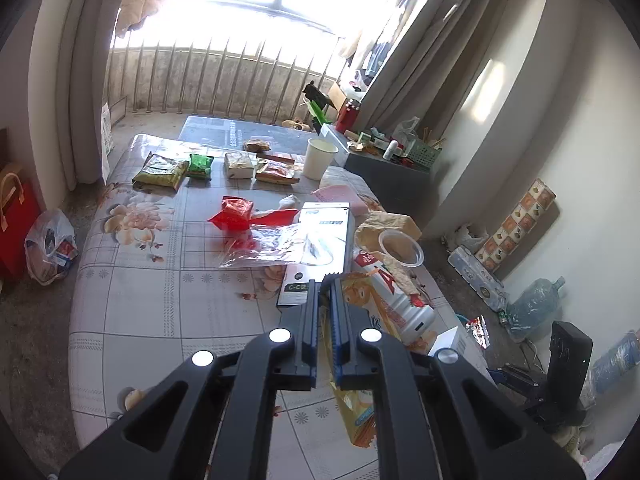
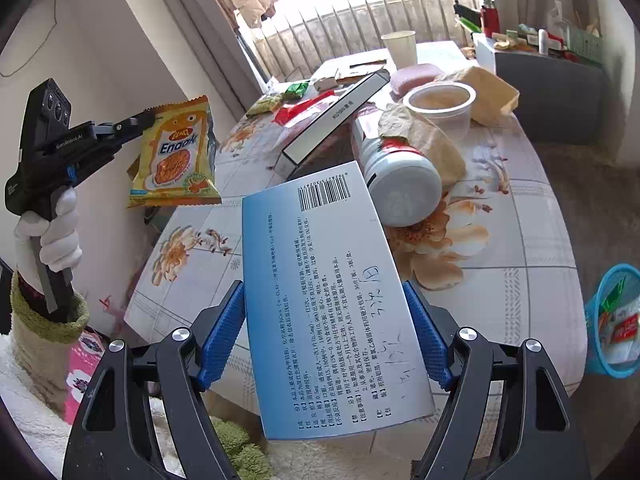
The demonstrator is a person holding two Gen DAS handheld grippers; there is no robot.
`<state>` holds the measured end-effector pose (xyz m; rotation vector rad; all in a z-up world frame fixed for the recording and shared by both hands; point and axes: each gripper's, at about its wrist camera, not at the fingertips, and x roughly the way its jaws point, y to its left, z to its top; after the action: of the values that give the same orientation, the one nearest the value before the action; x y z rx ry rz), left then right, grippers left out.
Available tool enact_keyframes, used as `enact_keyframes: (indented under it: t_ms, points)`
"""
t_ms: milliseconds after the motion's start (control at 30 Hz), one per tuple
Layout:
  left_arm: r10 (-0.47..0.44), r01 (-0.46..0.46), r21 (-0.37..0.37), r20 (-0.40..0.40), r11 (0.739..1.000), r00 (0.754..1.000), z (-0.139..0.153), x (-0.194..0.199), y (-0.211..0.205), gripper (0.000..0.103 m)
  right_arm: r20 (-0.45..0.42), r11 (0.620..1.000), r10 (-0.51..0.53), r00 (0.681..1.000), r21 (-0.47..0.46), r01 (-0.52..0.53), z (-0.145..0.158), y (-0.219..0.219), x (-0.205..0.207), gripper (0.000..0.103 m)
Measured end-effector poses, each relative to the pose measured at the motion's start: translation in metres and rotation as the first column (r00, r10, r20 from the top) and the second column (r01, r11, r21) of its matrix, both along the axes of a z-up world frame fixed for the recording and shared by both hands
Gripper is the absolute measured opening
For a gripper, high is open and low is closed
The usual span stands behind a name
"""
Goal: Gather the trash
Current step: 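Carry the yellow bag and blue slip over the blue wastebasket, then open both tools to drop the yellow bag and blue slip into the wastebasket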
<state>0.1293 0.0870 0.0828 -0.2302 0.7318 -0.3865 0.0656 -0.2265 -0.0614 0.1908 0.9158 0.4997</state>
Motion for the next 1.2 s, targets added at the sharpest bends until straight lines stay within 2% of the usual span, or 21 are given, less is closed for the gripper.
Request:
enact_keyframes:
  t_ms: [200, 333, 400, 467, 600, 667, 767, 867, 1033, 1200]
  points:
    - [-0.155, 0.155, -0.017, 0.029, 0.988, 0.988, 0.02, 0.001, -0.071, 0.005, 0.036, 0.983, -0.145, 0.989, 0.116, 0.14, 0.02, -0.066, -0.023, 0.073]
    - [-0.278, 0.28, -0.04, 0.045, 0.959, 0.96, 0.029, 0.008, -0.135, 0.005, 0.047, 0.94, -0.31, 0.949, 0.165, 0.299, 0.03, -0.128, -0.04, 0.073]
    - [-0.343, 0.345, -0.053, 0.044, 0.937, 0.938, 0.03, 0.013, -0.174, 0.005, 0.035, 0.899, -0.409, 0.912, 0.188, 0.396, 0.032, -0.165, -0.048, 0.073]
    - [-0.404, 0.405, -0.056, 0.027, 0.912, 0.914, 0.029, 0.019, -0.217, 0.005, 0.002, 0.842, -0.509, 0.861, 0.211, 0.497, 0.028, -0.203, -0.059, 0.073]
    - [-0.501, 0.498, -0.055, -0.059, 0.865, 0.864, 0.012, 0.035, -0.308, 0.005, -0.116, 0.701, -0.668, 0.735, 0.232, 0.674, -0.001, -0.269, -0.081, 0.073]
    - [-0.523, 0.523, -0.03, -0.092, 0.852, 0.847, -0.001, 0.042, -0.353, 0.005, -0.186, 0.633, -0.715, 0.674, 0.237, 0.737, -0.022, -0.296, -0.092, 0.073]
    - [-0.539, 0.549, 0.007, -0.182, 0.836, 0.823, -0.031, 0.057, -0.416, 0.005, -0.289, 0.542, -0.748, 0.598, 0.253, 0.801, -0.055, -0.326, -0.102, 0.073]
    - [-0.531, 0.563, 0.06, -0.264, 0.824, 0.805, -0.067, 0.072, -0.471, 0.005, -0.374, 0.477, -0.755, 0.539, 0.251, 0.842, -0.087, -0.35, -0.106, 0.073]
    - [-0.486, 0.561, 0.126, -0.37, 0.818, 0.792, -0.119, 0.096, -0.533, 0.005, -0.493, 0.423, -0.705, 0.509, 0.284, 0.861, -0.135, -0.384, -0.081, 0.073]
    - [-0.46, 0.551, 0.154, -0.395, 0.82, 0.795, -0.141, 0.114, -0.562, 0.005, -0.57, 0.382, -0.672, 0.474, 0.281, 0.88, -0.182, -0.43, -0.022, 0.073]
